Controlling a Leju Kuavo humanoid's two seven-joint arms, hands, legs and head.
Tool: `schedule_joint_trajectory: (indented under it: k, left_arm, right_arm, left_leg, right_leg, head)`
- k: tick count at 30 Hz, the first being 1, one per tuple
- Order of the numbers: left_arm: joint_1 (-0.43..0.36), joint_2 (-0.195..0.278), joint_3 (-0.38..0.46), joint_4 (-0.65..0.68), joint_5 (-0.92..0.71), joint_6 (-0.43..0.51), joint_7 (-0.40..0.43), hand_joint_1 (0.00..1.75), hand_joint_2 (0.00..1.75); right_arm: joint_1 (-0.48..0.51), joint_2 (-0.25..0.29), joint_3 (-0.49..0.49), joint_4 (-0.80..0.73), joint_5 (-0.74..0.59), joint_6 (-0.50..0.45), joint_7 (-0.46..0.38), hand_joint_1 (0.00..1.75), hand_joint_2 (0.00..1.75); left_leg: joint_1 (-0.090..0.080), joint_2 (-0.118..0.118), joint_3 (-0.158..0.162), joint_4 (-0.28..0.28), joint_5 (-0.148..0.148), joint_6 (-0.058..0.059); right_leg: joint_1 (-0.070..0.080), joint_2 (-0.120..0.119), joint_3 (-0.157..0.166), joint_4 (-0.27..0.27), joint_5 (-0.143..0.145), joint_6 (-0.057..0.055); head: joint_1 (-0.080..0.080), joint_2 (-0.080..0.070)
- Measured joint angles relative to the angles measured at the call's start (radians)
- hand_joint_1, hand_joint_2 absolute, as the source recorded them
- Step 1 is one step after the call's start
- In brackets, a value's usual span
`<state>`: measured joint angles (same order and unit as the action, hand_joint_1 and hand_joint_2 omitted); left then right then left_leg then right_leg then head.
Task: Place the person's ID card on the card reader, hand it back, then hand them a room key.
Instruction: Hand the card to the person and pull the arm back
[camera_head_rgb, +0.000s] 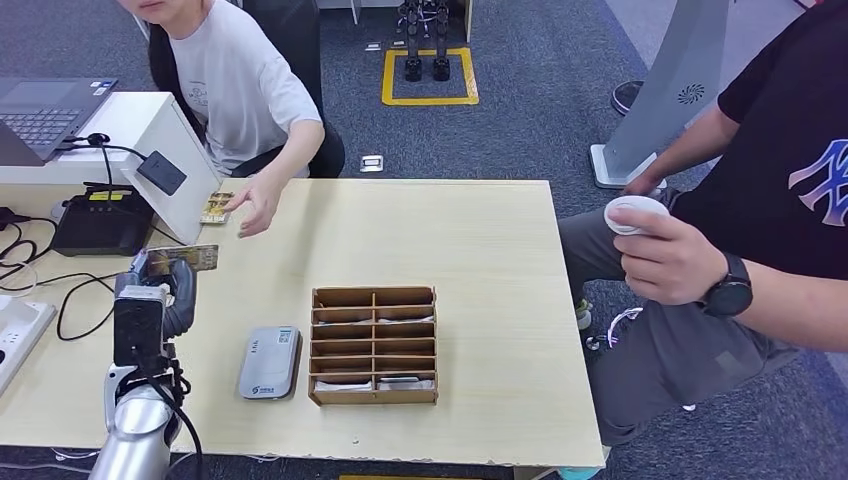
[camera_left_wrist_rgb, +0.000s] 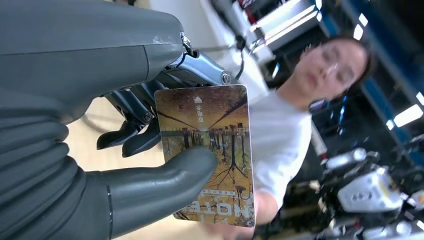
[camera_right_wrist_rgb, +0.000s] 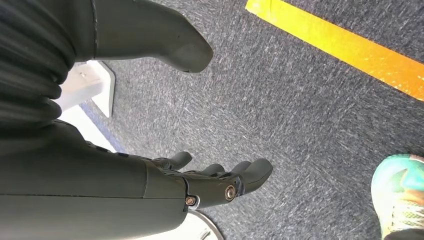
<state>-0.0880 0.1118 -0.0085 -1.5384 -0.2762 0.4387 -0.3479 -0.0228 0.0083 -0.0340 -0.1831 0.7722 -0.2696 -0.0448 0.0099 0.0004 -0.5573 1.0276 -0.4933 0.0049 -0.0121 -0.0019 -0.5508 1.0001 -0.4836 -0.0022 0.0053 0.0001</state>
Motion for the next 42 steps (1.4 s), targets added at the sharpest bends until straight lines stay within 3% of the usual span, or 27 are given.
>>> schedule_joint_trajectory:
  k: [3, 6, 9, 32, 36, 42]
  left_arm:
    - [-0.033, 0.011, 0.012, 0.001, -0.135, 0.095, -0.018, 1.75, 1.75]
    - [-0.071, 0.027, 0.012, 0.031, -0.412, 0.211, -0.018, 1.75, 1.75]
    - [-0.099, 0.036, 0.022, 0.068, -0.604, 0.248, -0.025, 1.75, 1.75]
    - [-0.133, 0.024, 0.078, 0.139, -0.744, 0.252, -0.066, 1.75, 1.75]
    - [-0.137, 0.016, 0.085, 0.146, -0.750, 0.252, -0.077, 0.00, 1.75]
    - [-0.144, 0.022, 0.067, 0.168, -0.631, 0.227, -0.043, 0.00, 1.75]
  right_arm:
    - [-0.006, 0.000, 0.000, -0.001, 0.015, 0.011, 0.003, 0.00, 1.75]
    - [-0.013, 0.000, 0.000, -0.005, 0.031, 0.027, 0.004, 0.00, 1.75]
    - [-0.023, 0.000, 0.001, -0.008, 0.036, 0.035, 0.002, 0.00, 1.75]
    - [-0.029, 0.000, 0.001, -0.014, 0.045, 0.036, 0.000, 0.00, 1.75]
    - [-0.029, 0.000, 0.001, -0.014, 0.045, 0.036, 0.000, 0.00, 1.75]
    - [-0.029, 0.000, 0.001, -0.014, 0.043, 0.034, -0.005, 0.00, 1.75]
  left_leg:
    - [0.000, 0.000, 0.000, 0.000, 0.000, 0.000]
    - [0.000, 0.000, 0.000, 0.000, 0.000, 0.000]
    - [0.000, 0.000, 0.000, 0.000, 0.000, 0.000]
    - [0.000, 0.001, -0.002, 0.000, 0.000, 0.000]
    - [0.000, 0.001, -0.002, 0.000, 0.000, 0.000]
    - [0.000, 0.001, -0.002, 0.000, 0.000, 0.000]
  right_leg:
    - [0.000, 0.000, 0.000, 0.000, 0.000, -0.001]
    - [0.000, 0.000, 0.000, 0.000, 0.001, -0.001]
    - [0.000, 0.001, 0.000, 0.000, 0.001, -0.001]
    - [0.000, 0.002, -0.003, 0.000, 0.001, -0.001]
    - [0.000, 0.002, -0.004, 0.000, 0.001, -0.001]
    - [0.000, 0.002, -0.004, 0.000, 0.001, -0.001]
  head:
    - [0.000, 0.000]
    - [0.000, 0.000]
    - [0.000, 0.000]
    - [0.000, 0.000]
    - [0.000, 0.000]
    - [0.000, 0.000]
